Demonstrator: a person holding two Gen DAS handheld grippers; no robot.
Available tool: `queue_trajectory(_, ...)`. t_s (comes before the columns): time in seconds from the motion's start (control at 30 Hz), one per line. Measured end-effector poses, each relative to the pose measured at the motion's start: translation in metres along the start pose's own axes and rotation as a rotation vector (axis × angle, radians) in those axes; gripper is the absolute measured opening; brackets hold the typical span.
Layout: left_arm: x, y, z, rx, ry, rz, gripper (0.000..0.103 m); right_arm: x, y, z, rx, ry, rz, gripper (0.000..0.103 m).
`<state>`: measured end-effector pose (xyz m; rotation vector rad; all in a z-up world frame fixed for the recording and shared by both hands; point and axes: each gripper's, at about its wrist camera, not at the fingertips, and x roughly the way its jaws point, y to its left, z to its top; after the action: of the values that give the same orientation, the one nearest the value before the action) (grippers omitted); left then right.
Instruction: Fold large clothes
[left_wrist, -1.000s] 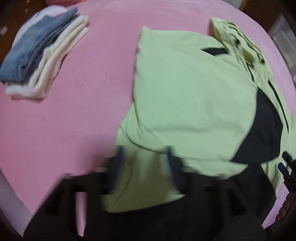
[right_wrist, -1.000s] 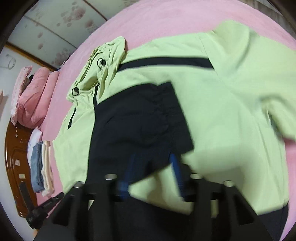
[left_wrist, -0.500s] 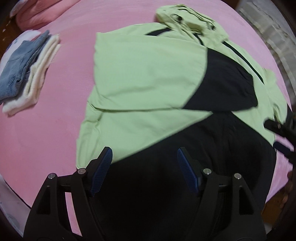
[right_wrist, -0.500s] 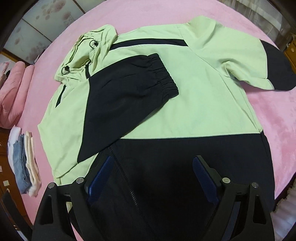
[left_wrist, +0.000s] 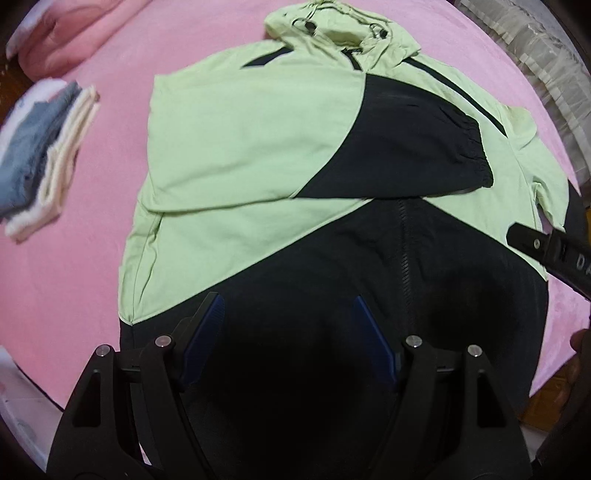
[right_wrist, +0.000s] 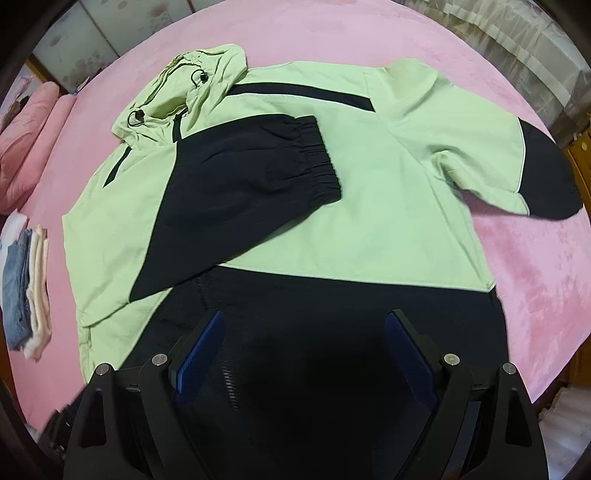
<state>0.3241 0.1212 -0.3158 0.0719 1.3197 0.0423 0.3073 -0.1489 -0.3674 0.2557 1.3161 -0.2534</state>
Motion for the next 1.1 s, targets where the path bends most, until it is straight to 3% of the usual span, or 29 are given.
queue_trajectory(0.17,-0.012,-0.047,-0.003,0.001,-0.024,0.081,0.070,0.007,-0.043,0.011,-0.065,0.026,0.028,0.089)
queue_trajectory(0.33,-0.013,-0.124,-0.009,-0.039,0.021,0.059,0.070,0.009,-0.106,0.024,-0.144,0.032,0.011,0.089)
queue_trajectory(0.5,-0.015,-0.217,-0.009,-0.019,0.024,0.005,0.070,0.008,-0.197,0.039,-0.251,0.029,-0.120,0.089)
queue_trajectory(0.63,-0.020,-0.294,-0.004,0.062,0.020,-0.039,0.070,0.011,-0.268,0.051,-0.281,0.018,-0.216,0.089)
queue_trajectory(0.87,-0.024,-0.406,0.011,0.271,-0.015,-0.030,0.070,0.029,-0.397,0.077,-0.052,0.052,-0.172,0.089)
queue_trajectory(1.1,-0.007,-0.466,0.034,0.325,0.000,-0.006,0.070,0.061,-0.502,0.099,0.169,0.100,-0.121,0.089)
